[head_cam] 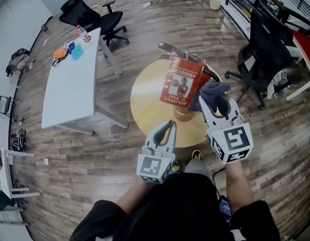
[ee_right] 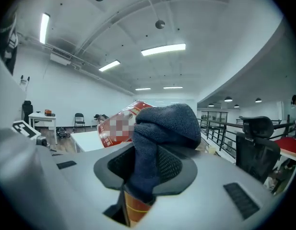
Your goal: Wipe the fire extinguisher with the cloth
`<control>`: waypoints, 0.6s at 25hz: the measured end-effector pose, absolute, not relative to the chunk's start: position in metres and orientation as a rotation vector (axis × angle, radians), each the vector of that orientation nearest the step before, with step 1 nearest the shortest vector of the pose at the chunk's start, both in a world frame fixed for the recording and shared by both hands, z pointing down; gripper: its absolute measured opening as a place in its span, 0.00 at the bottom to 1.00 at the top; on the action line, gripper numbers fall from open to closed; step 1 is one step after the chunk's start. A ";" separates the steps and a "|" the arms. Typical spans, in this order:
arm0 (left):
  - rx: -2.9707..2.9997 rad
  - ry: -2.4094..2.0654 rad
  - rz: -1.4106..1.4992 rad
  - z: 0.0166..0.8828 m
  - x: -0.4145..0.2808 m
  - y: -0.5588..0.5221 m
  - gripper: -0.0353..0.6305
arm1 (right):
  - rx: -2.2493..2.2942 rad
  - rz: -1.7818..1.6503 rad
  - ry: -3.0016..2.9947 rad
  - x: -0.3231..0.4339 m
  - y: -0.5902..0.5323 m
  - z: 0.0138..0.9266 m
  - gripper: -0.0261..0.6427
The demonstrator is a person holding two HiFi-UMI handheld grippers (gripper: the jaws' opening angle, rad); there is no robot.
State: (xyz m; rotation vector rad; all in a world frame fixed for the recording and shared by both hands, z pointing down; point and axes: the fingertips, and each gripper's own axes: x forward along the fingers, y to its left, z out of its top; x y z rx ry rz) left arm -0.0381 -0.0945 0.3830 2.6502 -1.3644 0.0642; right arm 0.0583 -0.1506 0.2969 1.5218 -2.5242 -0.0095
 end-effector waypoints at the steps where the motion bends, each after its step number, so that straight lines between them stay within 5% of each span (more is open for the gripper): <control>1: 2.635 -1.370 0.055 0.382 -0.041 -0.094 0.11 | 1.519 0.011 -2.502 0.059 -0.151 0.312 0.21; 7: 2.582 -1.358 0.038 0.388 -0.049 -0.090 0.09 | 1.502 0.349 -2.368 0.072 -0.161 0.453 0.21; 15: 2.622 -1.444 0.111 0.391 -0.050 -0.093 0.09 | 1.575 0.034 -2.512 0.072 -0.160 0.306 0.21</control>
